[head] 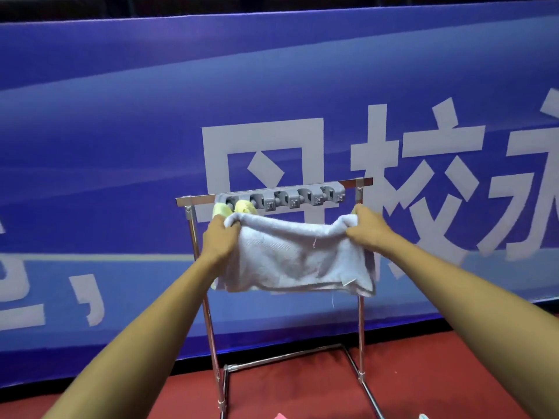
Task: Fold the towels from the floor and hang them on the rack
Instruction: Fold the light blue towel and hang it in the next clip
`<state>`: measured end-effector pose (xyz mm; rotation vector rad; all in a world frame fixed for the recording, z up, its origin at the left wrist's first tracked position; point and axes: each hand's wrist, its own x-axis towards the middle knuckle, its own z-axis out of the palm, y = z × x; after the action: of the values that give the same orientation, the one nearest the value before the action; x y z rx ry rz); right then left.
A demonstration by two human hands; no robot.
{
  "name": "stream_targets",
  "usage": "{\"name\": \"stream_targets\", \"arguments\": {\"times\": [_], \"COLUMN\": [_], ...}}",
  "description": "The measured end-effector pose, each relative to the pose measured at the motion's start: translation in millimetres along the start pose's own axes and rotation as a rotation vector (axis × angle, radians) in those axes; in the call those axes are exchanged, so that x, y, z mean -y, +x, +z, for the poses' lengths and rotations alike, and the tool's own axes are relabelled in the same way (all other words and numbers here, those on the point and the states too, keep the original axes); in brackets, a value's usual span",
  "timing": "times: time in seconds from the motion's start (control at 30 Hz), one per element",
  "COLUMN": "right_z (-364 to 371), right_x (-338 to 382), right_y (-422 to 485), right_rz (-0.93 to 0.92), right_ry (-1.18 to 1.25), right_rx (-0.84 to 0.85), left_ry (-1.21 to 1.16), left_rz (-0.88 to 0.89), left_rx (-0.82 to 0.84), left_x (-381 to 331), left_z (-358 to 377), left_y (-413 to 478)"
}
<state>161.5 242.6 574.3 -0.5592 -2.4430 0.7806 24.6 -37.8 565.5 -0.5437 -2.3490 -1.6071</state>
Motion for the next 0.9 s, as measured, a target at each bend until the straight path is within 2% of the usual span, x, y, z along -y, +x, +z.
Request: {"name": "stream_targets", "arguments": {"times": [0.1,0.23,0.3,0.4,0.47,0.6,0.67,0.73,0.9], "right_z": [16,24,26,30,35,44,48,51,62], "right_x": [10,20,25,31,35,49,55,58,63], "right_y": [15,38,49,65,75,101,115,127,156], "right_rz": [-0.032,-0.145,-0.193,-0.304,-0.370,-0.333,-0.242,-0.167,-0.091], "right_ry": [-0.033,-0.209,-0.239,-0.323,-0.397,-0.407,-0.315,-0.269,-0.256], "right_rx": [-0.014,0.072,0.115,0.094,0.023,-0.099,-0.127,-0.152,-0.185], "left_ry": [0.183,0.395,0.571,0.834,0.973,1.143,1.182,1.161,0.930], "left_rz": [0.184,0.419,0.544,0.707,0.832,0.963,0.962,0.885,0.666], "left_rx": [-0.055,0.271,0.319,0.224,0.135,0.043,0.012,0.042,-0.017], "left_x": [3,-4,-7,-13,-15,-17,-19,-17,-3], "left_z": [14,13,10,9,10,12,13,13,17], "left_y": [9,25,38,60,72,85,89,98,139]}}
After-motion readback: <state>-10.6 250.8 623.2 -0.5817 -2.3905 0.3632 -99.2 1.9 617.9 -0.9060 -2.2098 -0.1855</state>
